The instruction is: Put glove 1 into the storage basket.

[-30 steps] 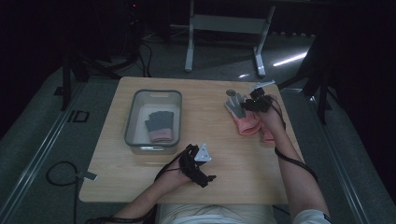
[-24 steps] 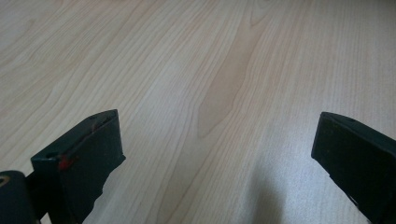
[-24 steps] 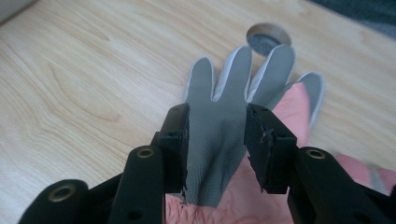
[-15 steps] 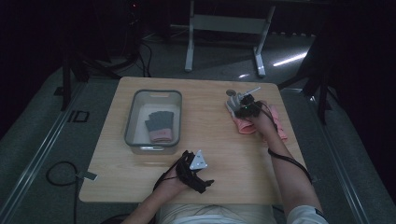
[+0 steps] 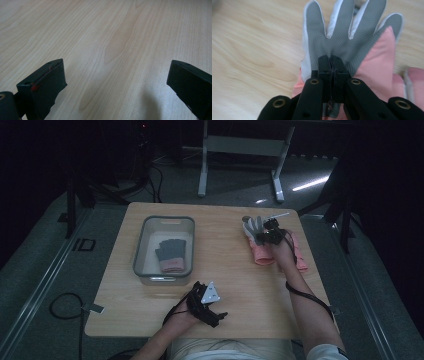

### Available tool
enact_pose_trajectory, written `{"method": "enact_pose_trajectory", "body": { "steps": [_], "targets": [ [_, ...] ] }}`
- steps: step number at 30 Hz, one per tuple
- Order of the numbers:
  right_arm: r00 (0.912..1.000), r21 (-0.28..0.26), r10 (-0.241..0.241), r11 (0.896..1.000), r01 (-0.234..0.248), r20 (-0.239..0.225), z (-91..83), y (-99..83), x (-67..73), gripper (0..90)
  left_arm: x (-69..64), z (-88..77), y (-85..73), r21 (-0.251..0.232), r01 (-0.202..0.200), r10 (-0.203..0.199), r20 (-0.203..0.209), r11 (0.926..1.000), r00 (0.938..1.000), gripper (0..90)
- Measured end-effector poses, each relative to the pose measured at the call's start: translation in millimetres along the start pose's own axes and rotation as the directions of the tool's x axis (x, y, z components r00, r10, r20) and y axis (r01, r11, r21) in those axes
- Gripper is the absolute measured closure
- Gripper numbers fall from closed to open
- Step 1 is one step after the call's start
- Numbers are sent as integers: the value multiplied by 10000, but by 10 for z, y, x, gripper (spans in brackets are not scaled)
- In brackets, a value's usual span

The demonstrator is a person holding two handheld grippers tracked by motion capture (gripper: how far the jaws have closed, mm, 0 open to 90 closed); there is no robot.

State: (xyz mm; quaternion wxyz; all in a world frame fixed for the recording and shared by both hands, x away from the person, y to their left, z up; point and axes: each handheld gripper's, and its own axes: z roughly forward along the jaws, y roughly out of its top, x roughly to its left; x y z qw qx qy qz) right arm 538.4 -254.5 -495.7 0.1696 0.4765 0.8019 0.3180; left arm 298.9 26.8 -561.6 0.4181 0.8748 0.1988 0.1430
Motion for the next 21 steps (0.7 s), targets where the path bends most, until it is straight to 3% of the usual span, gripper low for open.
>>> {"method": "enact_pose_trajectory", "body": {
  "steps": [4,11,15,21],
  "targets": [
    [9989,-830,397,9957,-415,-230,-434,4,189,879,15,-2,-12,-72,-26,25,-121,10000,9999,16],
    [9981,-1632,506,9850,-555,-343,-1088,-153,664,879,21,9,-19,-132,12,-14,-142,9999,9999,15],
    [9991,-1451,323,9888,-360,-275,-1221,-353,929,879,9,6,-17,-182,-59,56,-176,9998,9998,16],
    [9966,-1053,804,9911,-819,-188,-1160,-663,1115,879,-5,-9,-13,-263,-184,179,-199,9995,9996,15]
  ]
}}
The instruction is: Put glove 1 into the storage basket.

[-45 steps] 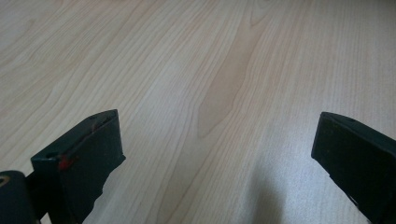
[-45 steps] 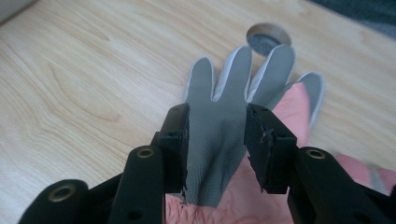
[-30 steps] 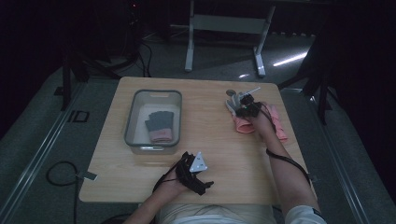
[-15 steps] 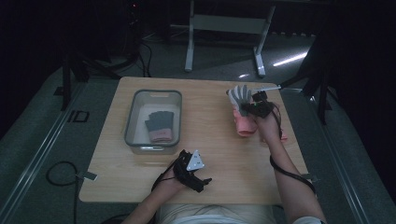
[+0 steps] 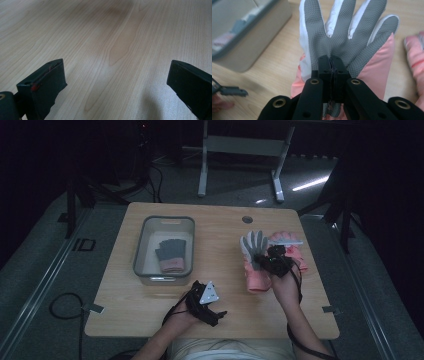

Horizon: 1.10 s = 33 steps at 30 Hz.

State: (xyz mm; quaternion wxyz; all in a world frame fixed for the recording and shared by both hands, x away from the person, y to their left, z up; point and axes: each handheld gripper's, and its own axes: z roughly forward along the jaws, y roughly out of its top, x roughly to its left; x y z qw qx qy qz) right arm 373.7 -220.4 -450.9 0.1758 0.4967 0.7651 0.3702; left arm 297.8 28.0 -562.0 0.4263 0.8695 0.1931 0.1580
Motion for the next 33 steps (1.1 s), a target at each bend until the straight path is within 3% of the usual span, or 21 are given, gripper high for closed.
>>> {"method": "enact_pose_trajectory", "body": {
  "steps": [10,17,19,22,27,30,33],
  "targets": [
    [9983,1102,579,9922,-582,62,512,-323,56,878,-12,2,-32,-110,47,-50,-222,9999,9997,15],
    [9997,1386,243,9900,-249,60,751,-436,108,869,-8,4,-35,-39,-7,6,-147,10000,9999,15],
    [9999,1384,-65,9904,53,77,785,-449,125,860,-6,2,-39,10,7,-7,-118,10000,9999,15],
    [10000,1390,-34,9903,29,39,798,-450,121,860,-8,4,-38,-18,-3,3,-112,10000,9999,15],
    [9984,1296,-516,9901,539,-212,820,-459,104,845,-5,4,-38,-22,35,-35,-89,10000,10000,15],
    [9985,1273,-355,9910,406,-426,767,-415,84,781,-2,8,-41,-6,107,-107,-78,9999,9999,15],
    [9962,908,-567,9939,626,-666,617,-320,101,660,1,13,-42,49,71,-71,-76,10000,9999,15]
  ]
}}
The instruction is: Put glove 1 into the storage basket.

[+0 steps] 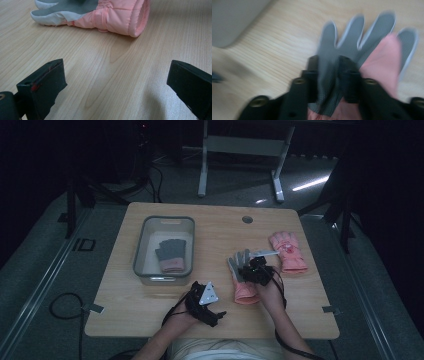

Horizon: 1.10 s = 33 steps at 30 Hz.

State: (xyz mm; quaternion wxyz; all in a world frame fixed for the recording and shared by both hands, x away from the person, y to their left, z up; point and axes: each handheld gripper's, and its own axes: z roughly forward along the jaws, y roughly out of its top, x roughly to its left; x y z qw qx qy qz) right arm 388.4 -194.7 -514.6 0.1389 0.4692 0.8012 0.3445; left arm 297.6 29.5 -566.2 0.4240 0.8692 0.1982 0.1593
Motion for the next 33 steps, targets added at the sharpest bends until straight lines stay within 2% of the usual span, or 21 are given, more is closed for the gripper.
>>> {"method": "enact_pose_trajectory", "body": {
  "steps": [2,5,9,12,16,17,18,19,21,24,25,27,29,33],
  "targets": [
    [9997,-454,-250,9987,251,31,-151,68,-26,623,2,1,-5,-10,9,-9,-18,10000,10000,16],
    [9983,-1169,-482,9918,516,324,-396,151,-222,590,-2,-9,-3,-98,22,-22,32,9999,10000,15],
    [9937,-1515,-151,9879,320,1111,-609,203,-695,594,-9,0,1,-32,-70,70,19,10000,10000,15],
    [9859,-1579,163,9874,103,1665,-671,234,-1049,592,-3,1,1,-15,-83,83,4,10000,10000,15],
    [9729,-1220,267,9925,15,2295,-585,239,-1419,552,-2,4,4,-16,-122,122,-30,9999,9999,16],
    [9702,-1131,289,9936,-16,2407,-549,236,-1493,540,-3,5,4,34,-145,145,-39,9999,9999,15],
    [9702,-1131,289,9936,-16,2407,-549,236,-1493,540,-3,5,4,34,-145,145,-39,9999,9999,15],
    [9631,-882,369,9960,-137,2667,-441,237,-1657,535,-9,9,4,42,-151,151,-44,9999,9999,15],
    [9607,-712,458,9971,-272,2739,-365,246,-1758,532,-8,7,1,40,-135,135,-50,9999,9999,15],
    [9569,-357,537,9983,-453,2854,-243,253,-1883,521,-14,9,4,17,-243,243,-67,9997,9997,15],
    [9583,-208,538,9985,-500,2806,-198,250,-1911,513,-15,11,4,19,-267,267,-87,9996,9996,16],
    [9558,-28,416,9991,-426,2909,-141,242,-1926,505,-14,13,4,85,-269,270,-111,9996,9996,15],
    [9560,188,453,9984,-530,2899,-64,220,-1947,505,-17,14,4,78,-267,268,-121,9996,9996,15],
    [9563,386,313,9983,-444,2909,34,169,-1955,506,-26,16,3,139,-305,307,-121,9994,9995,15]
  ]
}}
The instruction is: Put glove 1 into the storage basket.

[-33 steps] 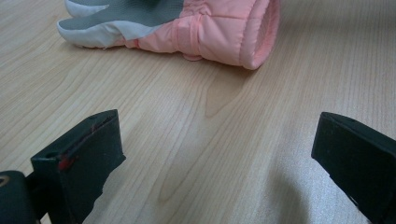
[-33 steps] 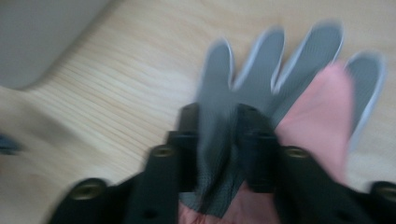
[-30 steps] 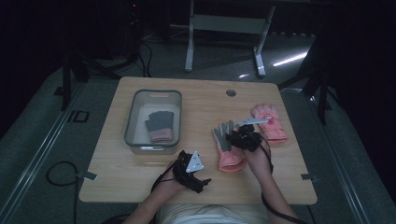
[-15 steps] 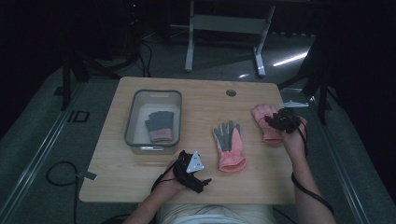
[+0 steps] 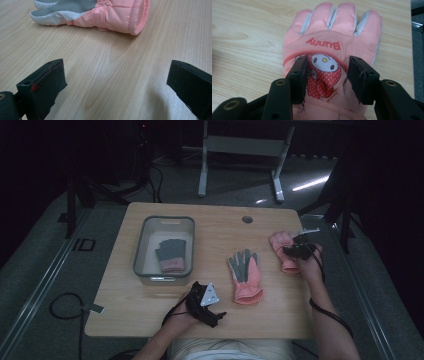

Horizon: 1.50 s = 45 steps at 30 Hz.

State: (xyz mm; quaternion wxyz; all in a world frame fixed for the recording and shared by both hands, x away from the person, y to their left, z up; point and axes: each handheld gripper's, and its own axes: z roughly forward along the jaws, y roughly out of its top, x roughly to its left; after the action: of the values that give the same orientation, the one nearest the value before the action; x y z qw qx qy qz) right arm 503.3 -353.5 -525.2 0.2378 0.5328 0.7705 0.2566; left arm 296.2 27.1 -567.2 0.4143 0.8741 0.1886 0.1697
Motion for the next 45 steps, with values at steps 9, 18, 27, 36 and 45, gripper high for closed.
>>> {"method": "enact_pose_trajectory", "body": {
  "steps": [9,18,27,36,45],
  "targets": [
    [9997,104,237,9997,-238,63,47,-1,36,694,4,4,-2,1,-33,33,-3,10000,10000,16],
    [9971,401,754,9964,-751,-74,-43,86,11,843,1,10,0,-23,1,-1,30,10000,10000,15],
    [9964,-135,821,9965,-824,-190,-483,113,116,849,0,9,-2,-14,18,-18,91,10000,10000,15],
    [9982,-957,593,9936,-603,-130,-1082,60,245,851,3,5,-2,17,41,-41,92,10000,9999,15],
    [9965,-1004,794,9920,-764,254,-1375,-280,402,852,23,-1,-11,-59,163,-162,95,9999,9998,16]
  ]
}}
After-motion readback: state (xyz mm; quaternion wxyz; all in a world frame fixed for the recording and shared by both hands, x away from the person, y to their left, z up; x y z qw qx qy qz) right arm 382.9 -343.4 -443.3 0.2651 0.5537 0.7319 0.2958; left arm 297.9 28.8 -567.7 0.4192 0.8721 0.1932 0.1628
